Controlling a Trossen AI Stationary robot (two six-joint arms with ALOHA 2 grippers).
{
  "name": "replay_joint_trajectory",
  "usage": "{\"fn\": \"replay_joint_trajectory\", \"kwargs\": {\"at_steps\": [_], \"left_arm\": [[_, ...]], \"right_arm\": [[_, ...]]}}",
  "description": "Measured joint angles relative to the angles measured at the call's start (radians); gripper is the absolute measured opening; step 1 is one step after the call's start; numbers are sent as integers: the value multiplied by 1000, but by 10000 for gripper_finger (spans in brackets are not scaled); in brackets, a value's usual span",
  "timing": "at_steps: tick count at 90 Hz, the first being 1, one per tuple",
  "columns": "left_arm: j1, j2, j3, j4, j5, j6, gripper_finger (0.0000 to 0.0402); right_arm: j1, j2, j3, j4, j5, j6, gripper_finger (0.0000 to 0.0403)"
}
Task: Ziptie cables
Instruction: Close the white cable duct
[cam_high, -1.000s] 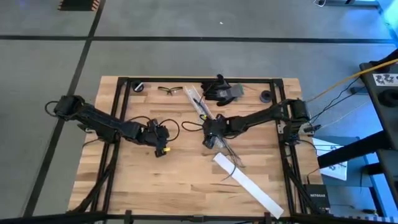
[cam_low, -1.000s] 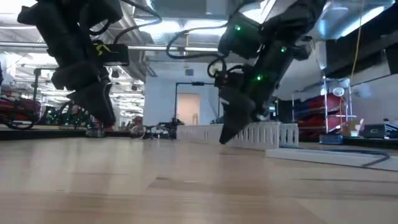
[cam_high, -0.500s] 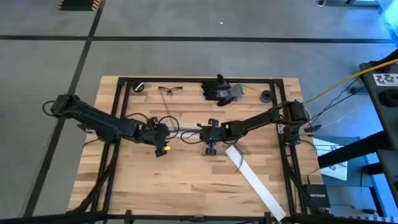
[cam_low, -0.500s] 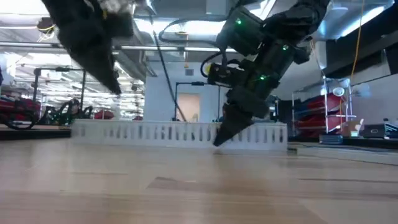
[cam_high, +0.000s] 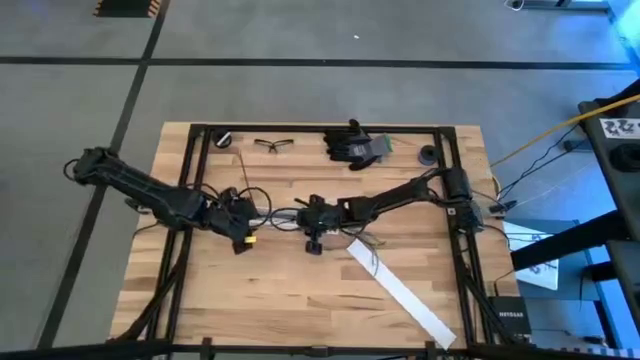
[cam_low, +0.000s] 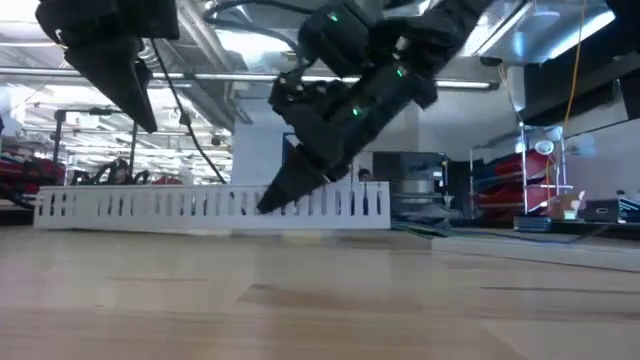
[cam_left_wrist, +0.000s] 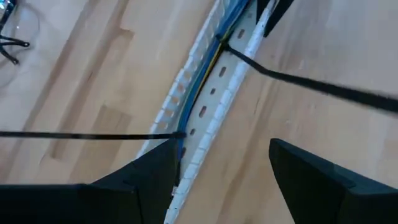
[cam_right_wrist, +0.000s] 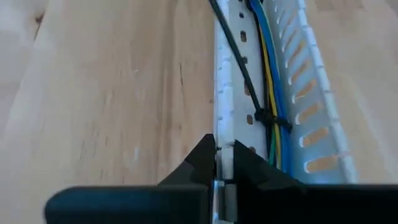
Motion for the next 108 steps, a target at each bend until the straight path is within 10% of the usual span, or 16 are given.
{"fn": "replay_joint_trajectory", "kwargs": {"at_steps": [22,45,75,108], "left_arm": [[-4,0,0,0,-13,3,237],[-31,0,0,2,-22,2,237],[-36,0,-1,35,-68,17,237],[-35,0,-1,103,-94,55,237]], "right_arm": [[6,-53,140,-356,39,-25,145],[106,-243,5,-586,201,184,244],[447,-366,-399,-369,331,636,261],[437,-412,-478,-454,448,789,261]]}}
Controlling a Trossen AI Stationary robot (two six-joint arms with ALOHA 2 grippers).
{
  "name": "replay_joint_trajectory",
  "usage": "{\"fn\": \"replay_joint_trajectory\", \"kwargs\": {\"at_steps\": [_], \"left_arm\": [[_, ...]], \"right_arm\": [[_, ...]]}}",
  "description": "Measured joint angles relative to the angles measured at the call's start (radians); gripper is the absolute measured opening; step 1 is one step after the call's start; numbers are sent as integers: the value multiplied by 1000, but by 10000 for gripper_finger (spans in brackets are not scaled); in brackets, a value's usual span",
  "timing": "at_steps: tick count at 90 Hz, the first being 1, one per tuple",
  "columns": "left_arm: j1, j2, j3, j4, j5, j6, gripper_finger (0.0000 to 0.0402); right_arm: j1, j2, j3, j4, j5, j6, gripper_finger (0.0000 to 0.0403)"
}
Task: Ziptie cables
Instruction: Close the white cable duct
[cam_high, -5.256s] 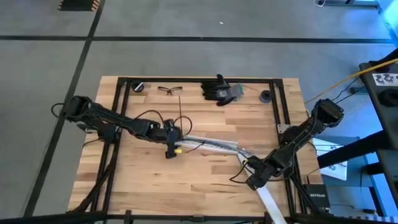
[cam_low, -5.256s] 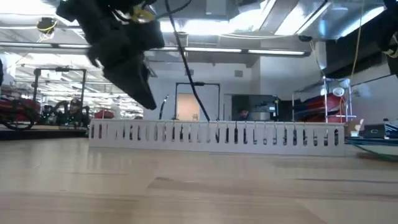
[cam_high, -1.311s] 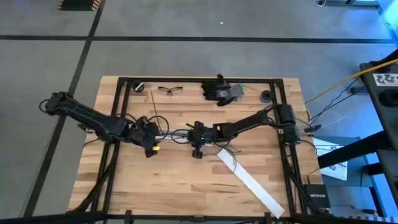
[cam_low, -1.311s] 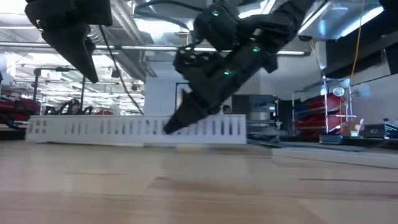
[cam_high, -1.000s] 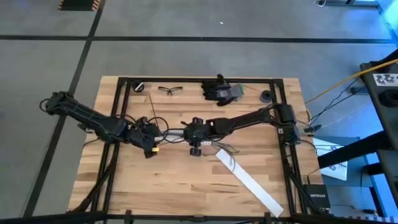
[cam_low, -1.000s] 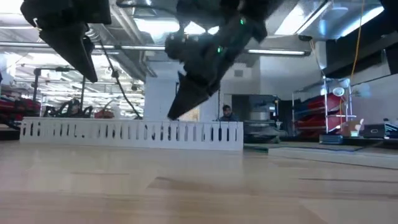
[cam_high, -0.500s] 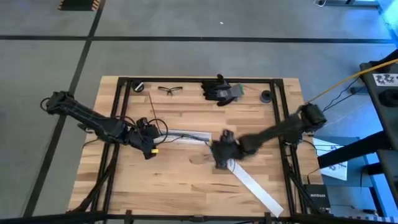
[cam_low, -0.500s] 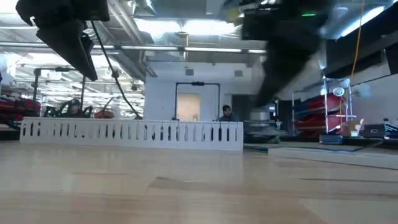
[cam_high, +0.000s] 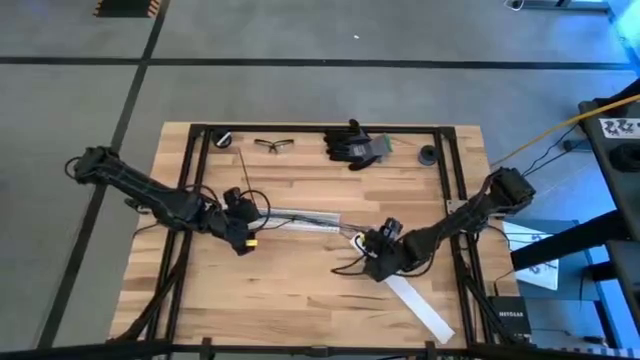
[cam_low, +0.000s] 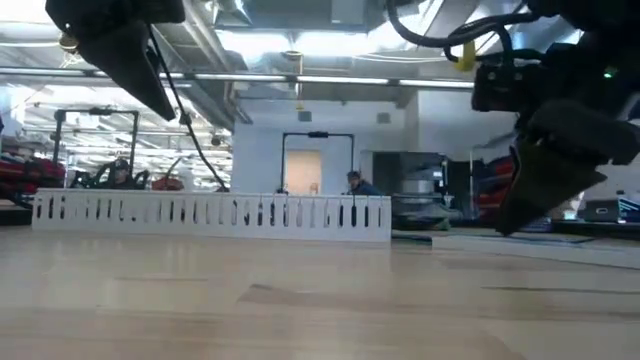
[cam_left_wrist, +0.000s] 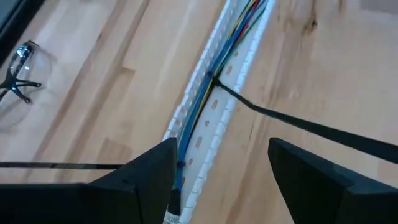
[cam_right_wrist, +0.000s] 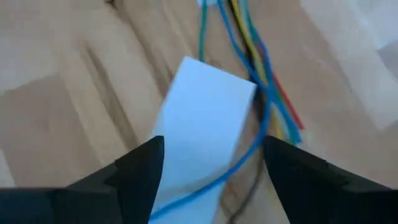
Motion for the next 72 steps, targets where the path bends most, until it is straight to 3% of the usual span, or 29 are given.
{"fn": "replay_joint_trajectory", "kwargs": {"at_steps": [18,27,52,72], "left_arm": [[0,0,0,-1,0,1,237],[0,0,0,-1,0,1,237],[0,0,0,-1,-1,-10,237],[0,0,0,0,-10,-14,237]], "right_arm": [[-27,-6,0,-106,79,63,261],[-58,-5,-7,-145,68,64,261],[-131,-8,-91,-22,-14,-28,261],[-198,-5,-94,-272,165,-40,261]]}}
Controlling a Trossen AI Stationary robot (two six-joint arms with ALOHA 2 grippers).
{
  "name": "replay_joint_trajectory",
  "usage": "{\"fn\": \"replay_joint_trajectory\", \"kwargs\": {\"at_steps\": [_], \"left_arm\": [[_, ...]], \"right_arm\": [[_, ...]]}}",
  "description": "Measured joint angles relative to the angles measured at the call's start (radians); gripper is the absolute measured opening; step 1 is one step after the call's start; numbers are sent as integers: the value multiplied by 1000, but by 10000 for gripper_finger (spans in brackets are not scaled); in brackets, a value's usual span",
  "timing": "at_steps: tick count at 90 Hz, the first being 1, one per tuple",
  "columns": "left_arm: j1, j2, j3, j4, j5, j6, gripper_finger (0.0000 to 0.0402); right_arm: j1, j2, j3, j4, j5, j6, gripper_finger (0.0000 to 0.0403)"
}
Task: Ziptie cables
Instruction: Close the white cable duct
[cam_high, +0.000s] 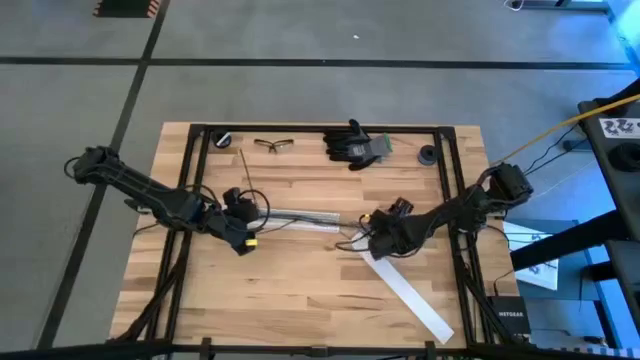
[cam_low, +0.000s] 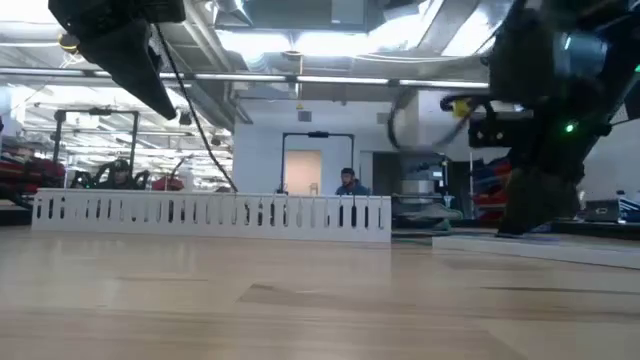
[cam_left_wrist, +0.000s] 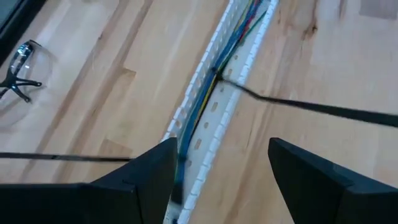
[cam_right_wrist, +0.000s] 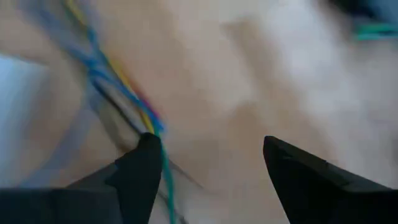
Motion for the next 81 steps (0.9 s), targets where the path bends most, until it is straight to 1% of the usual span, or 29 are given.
{"fn": "replay_joint_trajectory", "kwargs": {"at_steps": [6,18,22,28,35,40,47,51,57,61,69,81], "left_arm": [[0,0,0,0,-7,7,237],[1,0,0,0,-11,15,237],[1,0,0,0,-13,16,237],[1,0,0,-1,-13,15,237],[1,0,0,0,-14,15,237],[1,0,0,0,-14,15,237],[1,0,0,0,-15,15,237],[1,0,0,0,-16,15,237],[1,1,0,1,-23,15,237],[1,2,0,5,-25,18,237],[1,3,0,8,-26,27,237],[1,3,0,7,-25,22,237]], "right_arm": [[-32,-2,-1,-104,-11,-4,261],[-50,-56,37,-182,-53,-6,261],[-49,-84,44,-180,-74,-7,261],[-49,-136,53,-133,-116,-7,261],[-39,-193,51,-56,-186,-7,261],[-11,-217,39,53,-213,-7,261],[52,-225,6,238,-220,-4,261],[91,-219,-20,342,-198,-2,261],[148,-189,-63,516,-132,2,261],[179,-164,-94,596,-86,12,261],[214,-108,-129,687,-33,38,261],[240,-23,-131,760,-36,51,261]]}}
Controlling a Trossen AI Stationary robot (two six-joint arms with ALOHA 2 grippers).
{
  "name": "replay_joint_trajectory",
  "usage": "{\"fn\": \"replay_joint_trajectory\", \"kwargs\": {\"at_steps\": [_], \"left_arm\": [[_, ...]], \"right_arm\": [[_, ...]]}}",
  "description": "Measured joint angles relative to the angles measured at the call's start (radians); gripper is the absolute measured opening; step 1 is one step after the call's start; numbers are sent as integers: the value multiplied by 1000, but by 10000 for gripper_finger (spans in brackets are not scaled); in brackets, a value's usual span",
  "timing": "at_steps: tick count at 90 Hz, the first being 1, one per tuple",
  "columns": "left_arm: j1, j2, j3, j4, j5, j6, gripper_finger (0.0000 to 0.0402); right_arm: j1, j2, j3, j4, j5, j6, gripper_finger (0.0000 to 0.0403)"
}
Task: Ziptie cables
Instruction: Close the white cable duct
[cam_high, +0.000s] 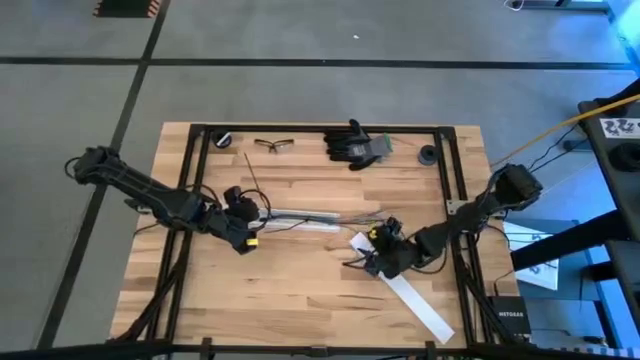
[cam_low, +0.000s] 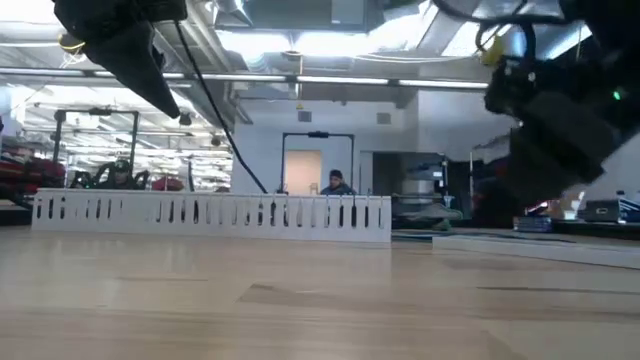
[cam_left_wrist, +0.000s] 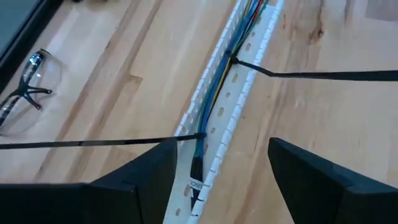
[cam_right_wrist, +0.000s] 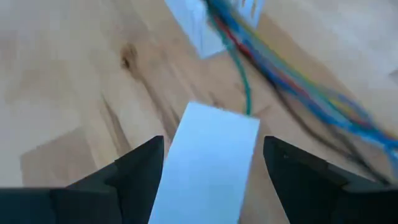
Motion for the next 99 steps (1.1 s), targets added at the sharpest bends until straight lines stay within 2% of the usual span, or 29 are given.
{"fn": "replay_joint_trajectory", "kwargs": {"at_steps": [14,33,52,68,87,99], "left_arm": [[-2,0,0,-1,0,-4,237],[-2,0,0,-1,0,-2,237],[1,0,-1,-1,-3,-3,237],[0,0,-2,0,-3,1,237],[0,0,-2,0,-5,7,237],[0,0,-2,0,-5,3,237]], "right_arm": [[-1,58,25,2,29,59,261],[-1,103,75,-71,30,49,261],[-1,109,133,-202,55,54,261],[-23,109,177,-224,21,-20,261],[-50,109,249,-286,29,-100,264],[-48,91,284,-376,52,-23,278]]}}
